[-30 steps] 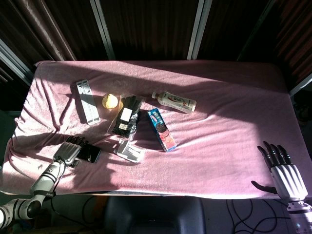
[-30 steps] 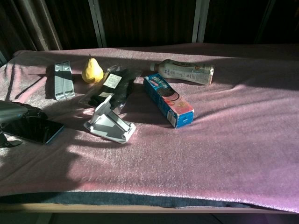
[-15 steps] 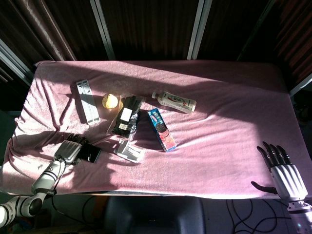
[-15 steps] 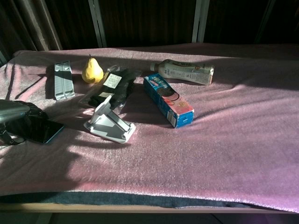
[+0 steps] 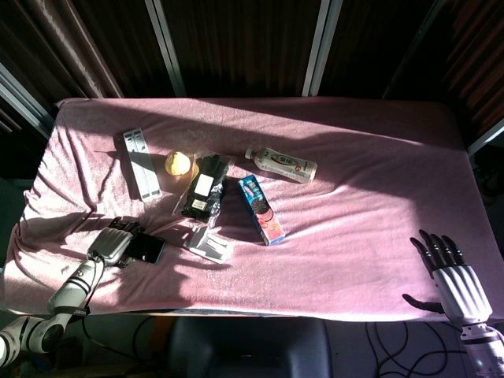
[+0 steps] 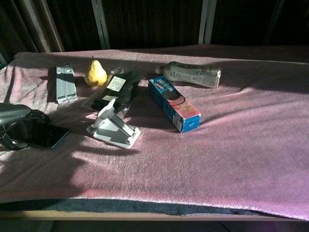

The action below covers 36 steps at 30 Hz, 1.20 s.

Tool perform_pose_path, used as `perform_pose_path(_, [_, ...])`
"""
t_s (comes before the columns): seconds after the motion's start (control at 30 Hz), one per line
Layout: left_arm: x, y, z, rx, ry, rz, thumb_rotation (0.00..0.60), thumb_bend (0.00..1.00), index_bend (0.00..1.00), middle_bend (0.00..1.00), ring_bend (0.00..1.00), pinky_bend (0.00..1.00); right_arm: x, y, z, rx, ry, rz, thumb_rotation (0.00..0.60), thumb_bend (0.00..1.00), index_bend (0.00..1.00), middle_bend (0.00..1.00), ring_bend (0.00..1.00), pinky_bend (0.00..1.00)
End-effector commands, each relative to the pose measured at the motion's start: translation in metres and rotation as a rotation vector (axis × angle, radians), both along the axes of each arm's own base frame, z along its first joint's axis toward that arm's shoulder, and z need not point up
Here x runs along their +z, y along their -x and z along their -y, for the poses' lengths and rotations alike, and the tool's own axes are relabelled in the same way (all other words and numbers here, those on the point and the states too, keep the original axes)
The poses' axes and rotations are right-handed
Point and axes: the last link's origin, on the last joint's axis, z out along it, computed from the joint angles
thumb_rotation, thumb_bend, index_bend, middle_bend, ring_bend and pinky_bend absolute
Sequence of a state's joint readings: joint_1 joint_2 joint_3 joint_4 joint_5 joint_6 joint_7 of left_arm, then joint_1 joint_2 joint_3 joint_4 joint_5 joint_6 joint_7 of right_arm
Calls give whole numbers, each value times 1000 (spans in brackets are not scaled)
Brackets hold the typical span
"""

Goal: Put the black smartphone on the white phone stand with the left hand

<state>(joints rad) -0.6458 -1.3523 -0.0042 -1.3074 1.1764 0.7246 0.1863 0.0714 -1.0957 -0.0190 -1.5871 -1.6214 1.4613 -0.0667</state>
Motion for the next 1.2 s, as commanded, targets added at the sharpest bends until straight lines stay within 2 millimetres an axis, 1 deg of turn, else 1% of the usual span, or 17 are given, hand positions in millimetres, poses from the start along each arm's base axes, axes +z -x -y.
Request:
perform_pose_path(0.03, [9, 1, 1, -31, -59, 104, 600, 373, 863, 819, 347, 0, 0, 0, 0, 0, 1, 1, 600, 119, 0, 0, 0, 0])
perform_pose_path(0.1, [13, 4, 1, -39, -67, 150, 600, 374, 880, 839, 364, 0, 0, 0, 0, 0, 1, 1, 600, 119, 0, 0, 0, 0])
perform_pose_path(0.23, [20, 9, 0, -58, -72, 174, 600, 375, 890, 852, 378, 0, -1, 0, 0, -1, 1, 0, 600, 119, 0, 0, 0, 0])
perform_pose_path(0.37, [27, 9, 0, -81, -113, 253, 600, 377, 894, 856, 382, 0, -1, -1, 0, 0, 0, -1, 600, 119, 0, 0, 0, 0])
perform_pose_path(0.47, [33, 7, 0, -95, -147, 344, 600, 379, 895, 856, 382, 0, -2, -1, 0, 0, -1, 0, 600, 119, 0, 0, 0, 0])
perform_pose_path(0.63, [39, -1, 3, -70, -162, 547, 600, 379, 896, 857, 382, 0, -2, -1, 1, 0, -4, 0, 600, 119, 0, 0, 0, 0])
perform_pose_path(0.8, [38, -17, 10, -12, -97, 790, 600, 378, 896, 857, 382, 0, -3, -2, 1, 4, -7, 2, 600, 119, 0, 0, 0, 0])
perform_pose_path(0.9, [37, -20, 10, -5, -86, 818, 600, 376, 897, 858, 382, 0, -3, -2, 1, 4, -8, 2, 600, 119, 0, 0, 0, 0])
perform_pose_path(0.97, [29, -33, 12, 26, -40, 918, 600, 375, 897, 858, 382, 0, -4, -2, 1, 7, -13, 2, 600, 119, 0, 0, 0, 0])
perform_pose_path(1.0, [18, -51, 13, 46, 35, 990, 600, 374, 897, 858, 382, 0, -5, -3, 1, 9, -18, 2, 600, 119, 0, 0, 0, 0])
perform_pose_path(1.03, [12, -62, 11, 58, 85, 1008, 600, 374, 897, 858, 382, 0, -5, -3, 1, 9, -21, 3, 600, 120, 0, 0, 0, 0])
perform_pose_path(1.07, [9, -69, 8, 60, 119, 1004, 600, 374, 896, 858, 382, 0, -5, -2, 1, 9, -23, 4, 600, 119, 0, 0, 0, 0])
perform_pose_path(1.2, [-2, -86, 3, 79, 171, 1025, 600, 374, 897, 858, 382, 0, -4, -3, 1, 12, -29, 6, 600, 119, 0, 0, 0, 0])
